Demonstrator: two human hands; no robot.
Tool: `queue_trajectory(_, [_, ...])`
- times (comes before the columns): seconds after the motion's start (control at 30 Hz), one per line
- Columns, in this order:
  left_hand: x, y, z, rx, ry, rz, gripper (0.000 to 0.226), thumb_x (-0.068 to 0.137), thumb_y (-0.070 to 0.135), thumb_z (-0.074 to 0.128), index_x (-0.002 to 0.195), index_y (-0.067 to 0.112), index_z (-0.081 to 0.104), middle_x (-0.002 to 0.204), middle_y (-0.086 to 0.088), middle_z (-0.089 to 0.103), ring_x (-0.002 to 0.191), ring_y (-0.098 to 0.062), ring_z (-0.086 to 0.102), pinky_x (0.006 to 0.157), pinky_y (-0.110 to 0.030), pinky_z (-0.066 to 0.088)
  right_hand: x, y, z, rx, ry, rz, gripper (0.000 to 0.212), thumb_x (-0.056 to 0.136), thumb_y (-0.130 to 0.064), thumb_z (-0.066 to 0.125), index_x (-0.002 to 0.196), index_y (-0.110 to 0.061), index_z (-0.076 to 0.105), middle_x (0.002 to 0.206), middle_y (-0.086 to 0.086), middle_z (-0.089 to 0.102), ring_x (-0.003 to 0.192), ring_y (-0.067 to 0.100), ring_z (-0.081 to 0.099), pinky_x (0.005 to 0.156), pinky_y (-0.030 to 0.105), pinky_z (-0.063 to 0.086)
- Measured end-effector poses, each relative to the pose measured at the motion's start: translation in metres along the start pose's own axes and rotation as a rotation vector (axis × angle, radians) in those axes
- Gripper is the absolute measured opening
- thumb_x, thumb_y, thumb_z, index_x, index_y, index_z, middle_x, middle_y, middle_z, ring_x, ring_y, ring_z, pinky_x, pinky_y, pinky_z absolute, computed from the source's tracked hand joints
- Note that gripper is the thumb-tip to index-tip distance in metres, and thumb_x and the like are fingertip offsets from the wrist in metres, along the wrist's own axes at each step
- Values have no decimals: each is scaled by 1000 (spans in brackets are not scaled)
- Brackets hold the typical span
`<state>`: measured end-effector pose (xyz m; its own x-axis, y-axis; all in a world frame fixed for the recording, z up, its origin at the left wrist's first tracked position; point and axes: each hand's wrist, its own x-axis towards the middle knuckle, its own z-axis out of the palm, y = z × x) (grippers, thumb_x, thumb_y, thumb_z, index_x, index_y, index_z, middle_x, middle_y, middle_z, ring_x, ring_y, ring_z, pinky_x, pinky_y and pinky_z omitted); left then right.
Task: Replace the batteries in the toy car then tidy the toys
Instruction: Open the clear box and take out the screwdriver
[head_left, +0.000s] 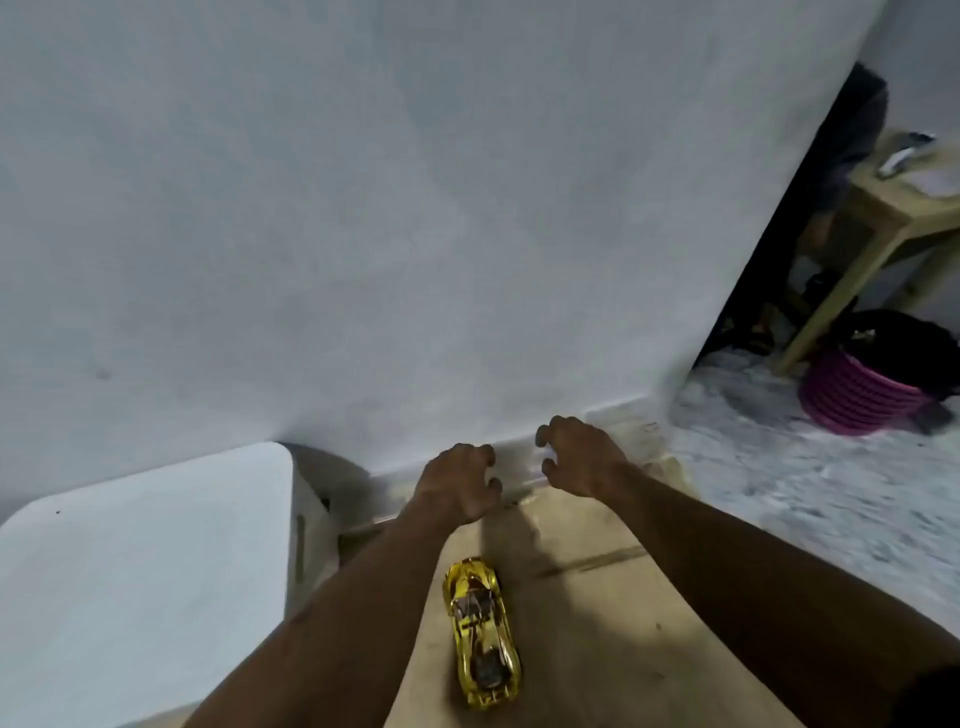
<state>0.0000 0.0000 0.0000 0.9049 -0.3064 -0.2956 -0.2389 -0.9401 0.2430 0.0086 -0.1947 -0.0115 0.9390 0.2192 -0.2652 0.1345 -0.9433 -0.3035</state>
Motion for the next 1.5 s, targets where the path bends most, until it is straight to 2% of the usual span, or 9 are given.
queue_trajectory(0.17, [22,9,17,50,-71,2,45,89,37,55,127,14,58,127,-10,60,117,-28,56,91,-35,49,16,20,18,-71,-65,-50,44,88,-33,56,130,-22,55,130,1,52,124,24,48,98,37,47])
queue_trajectory(0.27, [31,6,28,89,-55,10,48,88,44,58,125,14,59,125,-9,57,118,-28,51,91,-38,50,18,28,27,-115,-21,-112,48,83,-35,57,128,-20,57,126,3,52,121,25,47,97,35,43])
queue_trajectory(0.4, [37,4,38,120,-31,22,62,83,58,63,127,15,55,126,-6,53,118,-27,48,91,-41,51,23,34,39,-308,3,-208,55,77,-40,62,126,-17,52,121,7,51,114,29,48,101,41,40])
queue_trajectory(0.53, [41,9,41,202,-22,6,65,85,52,65,133,13,46,133,-8,50,122,-28,45,89,-42,51,32,30,42,-410,-2,-233,53,75,-26,67,124,-13,51,121,12,52,112,34,51,100,49,41])
queue_trajectory(0.77, [42,16,44,214,-13,-32,70,85,41,66,141,11,36,134,-12,47,124,-31,41,88,-42,49,32,16,41,-431,-13,-176,51,78,-15,64,126,-13,46,126,9,48,117,33,49,98,52,42])
queue_trajectory(1.03, [33,12,49,229,-10,2,54,91,29,58,139,12,41,137,-12,45,129,-33,36,89,-40,47,28,13,53,-385,12,-140,54,75,-4,62,125,-15,45,125,7,47,115,29,49,82,47,51])
queue_trajectory(1.13, [31,12,51,240,-4,15,49,94,32,54,138,11,45,137,-11,46,130,-33,35,90,-40,46,27,14,53,-383,17,-159,53,76,-2,60,124,-15,44,125,7,46,116,29,47,80,47,52])
queue_trajectory(1.27, [25,11,55,222,24,19,43,97,29,50,136,11,49,138,-10,46,132,-31,34,92,-40,46,22,13,54,-377,8,-173,52,78,-2,58,127,-15,44,128,6,44,122,29,42,86,50,52])
queue_trajectory(1.5, [19,9,57,147,45,18,47,94,34,51,135,11,48,140,-10,45,135,-30,32,90,-40,48,16,15,61,-399,30,-165,52,78,-6,63,127,-13,47,128,9,49,123,30,45,81,48,54])
